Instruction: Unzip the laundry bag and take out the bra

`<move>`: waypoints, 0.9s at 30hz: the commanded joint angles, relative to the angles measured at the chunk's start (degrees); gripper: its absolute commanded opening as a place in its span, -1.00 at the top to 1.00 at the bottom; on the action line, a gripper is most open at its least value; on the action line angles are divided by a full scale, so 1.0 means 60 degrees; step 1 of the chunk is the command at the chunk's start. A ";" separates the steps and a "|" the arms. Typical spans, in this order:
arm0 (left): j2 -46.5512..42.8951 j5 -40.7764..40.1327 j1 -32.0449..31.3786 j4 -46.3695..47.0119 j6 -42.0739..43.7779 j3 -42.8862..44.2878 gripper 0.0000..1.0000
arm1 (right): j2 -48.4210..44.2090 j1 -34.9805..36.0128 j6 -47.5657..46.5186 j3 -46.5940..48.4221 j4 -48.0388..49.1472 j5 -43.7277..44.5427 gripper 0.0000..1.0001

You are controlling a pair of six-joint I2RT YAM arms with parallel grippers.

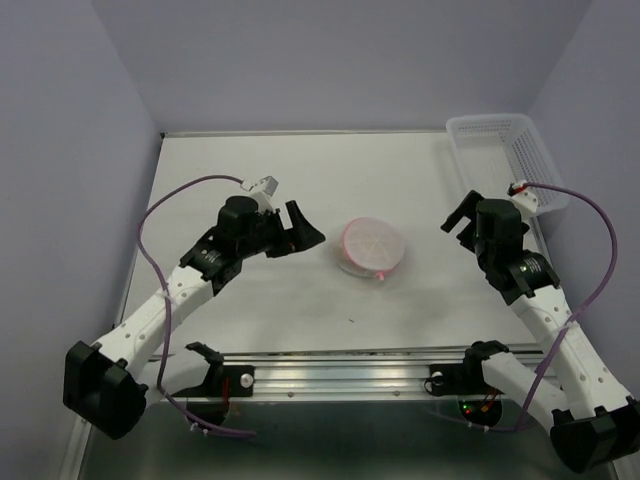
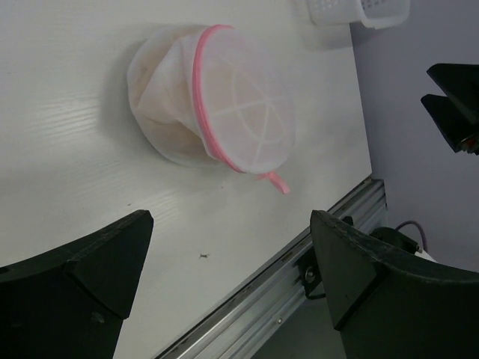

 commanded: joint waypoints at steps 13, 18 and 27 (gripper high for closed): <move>0.4498 0.1348 -0.1374 0.2423 0.0067 0.1803 -0.72 | 0.0458 0.0078 0.0393 -0.0202 0.0964 -0.0709 -1.00; 0.5362 0.1421 -0.1375 0.2481 0.0067 0.2097 -0.61 | 0.0737 0.0078 0.0350 -0.0143 0.0994 -0.1046 -1.00; 0.5949 0.1363 -0.1536 0.2716 -0.0284 0.2244 -0.13 | 0.0767 0.0078 -0.0075 -0.0407 0.1067 -0.1164 -1.00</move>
